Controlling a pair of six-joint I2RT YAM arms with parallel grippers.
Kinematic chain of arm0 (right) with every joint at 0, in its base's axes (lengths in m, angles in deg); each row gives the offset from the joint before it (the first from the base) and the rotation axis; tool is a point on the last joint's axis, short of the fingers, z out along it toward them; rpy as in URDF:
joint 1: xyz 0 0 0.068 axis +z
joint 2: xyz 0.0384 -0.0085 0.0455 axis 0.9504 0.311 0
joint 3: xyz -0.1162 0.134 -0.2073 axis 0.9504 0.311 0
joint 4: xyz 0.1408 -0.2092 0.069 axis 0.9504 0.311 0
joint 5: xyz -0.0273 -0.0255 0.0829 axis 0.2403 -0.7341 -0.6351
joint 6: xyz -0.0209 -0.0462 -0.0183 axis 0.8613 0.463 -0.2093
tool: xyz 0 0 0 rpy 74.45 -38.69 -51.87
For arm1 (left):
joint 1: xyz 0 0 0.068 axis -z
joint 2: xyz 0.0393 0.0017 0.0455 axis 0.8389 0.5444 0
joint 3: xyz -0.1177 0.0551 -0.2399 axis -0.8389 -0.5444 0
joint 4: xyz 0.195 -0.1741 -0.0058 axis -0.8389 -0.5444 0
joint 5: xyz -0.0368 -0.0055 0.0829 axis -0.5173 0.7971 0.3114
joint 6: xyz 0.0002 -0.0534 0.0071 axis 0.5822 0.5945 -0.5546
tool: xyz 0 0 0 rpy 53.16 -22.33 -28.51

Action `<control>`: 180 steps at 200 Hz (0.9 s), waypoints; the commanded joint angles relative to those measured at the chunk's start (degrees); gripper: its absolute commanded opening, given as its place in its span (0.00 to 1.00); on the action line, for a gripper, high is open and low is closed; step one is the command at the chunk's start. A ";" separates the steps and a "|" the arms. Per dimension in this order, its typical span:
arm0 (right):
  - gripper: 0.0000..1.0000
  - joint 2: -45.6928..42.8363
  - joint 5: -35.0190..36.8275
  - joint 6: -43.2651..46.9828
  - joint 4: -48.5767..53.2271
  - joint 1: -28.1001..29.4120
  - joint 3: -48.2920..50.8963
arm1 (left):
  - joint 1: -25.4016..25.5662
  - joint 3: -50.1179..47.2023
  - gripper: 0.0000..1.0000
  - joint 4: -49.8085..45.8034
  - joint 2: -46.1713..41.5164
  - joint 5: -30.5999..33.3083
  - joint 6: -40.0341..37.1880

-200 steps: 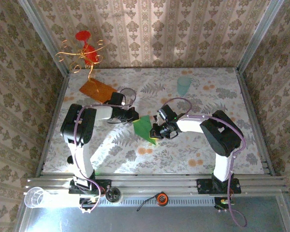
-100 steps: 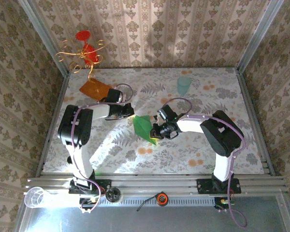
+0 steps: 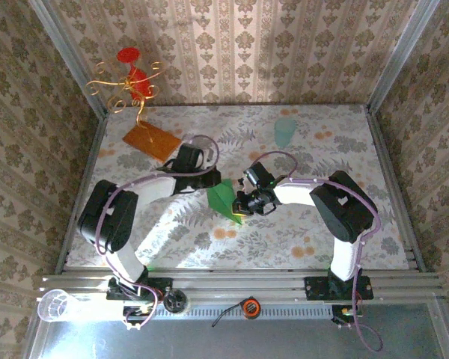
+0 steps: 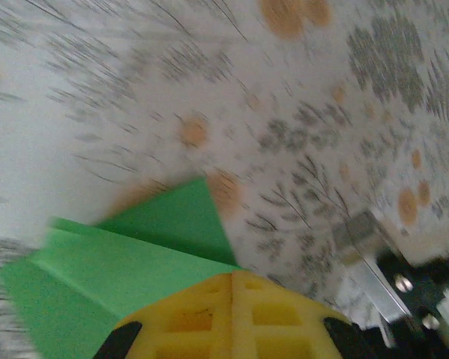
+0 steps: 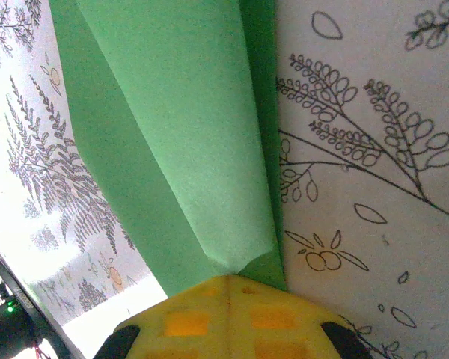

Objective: Fold a paper plane with a square sheet of paper (pick it up from the middle)

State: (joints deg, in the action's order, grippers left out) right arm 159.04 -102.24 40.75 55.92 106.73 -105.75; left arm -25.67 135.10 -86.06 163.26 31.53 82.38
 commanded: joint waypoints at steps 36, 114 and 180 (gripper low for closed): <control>0.00 1.91 2.68 -0.90 9.52 -0.22 3.25 | 2.48 0.86 0.00 -2.57 6.72 -2.05 2.14; 0.02 -4.48 -3.60 -2.95 0.03 -0.22 2.71 | 2.48 1.39 0.00 -5.08 10.51 1.19 1.48; 0.02 1.84 -2.69 -2.28 1.85 0.04 -5.16 | 2.48 2.21 0.00 -7.36 10.86 1.55 0.79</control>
State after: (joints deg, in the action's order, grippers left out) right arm 157.97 -104.71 38.19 55.46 106.58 -107.76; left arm -23.13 136.63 -89.10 171.79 30.33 83.65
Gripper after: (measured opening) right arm 0.063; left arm 0.065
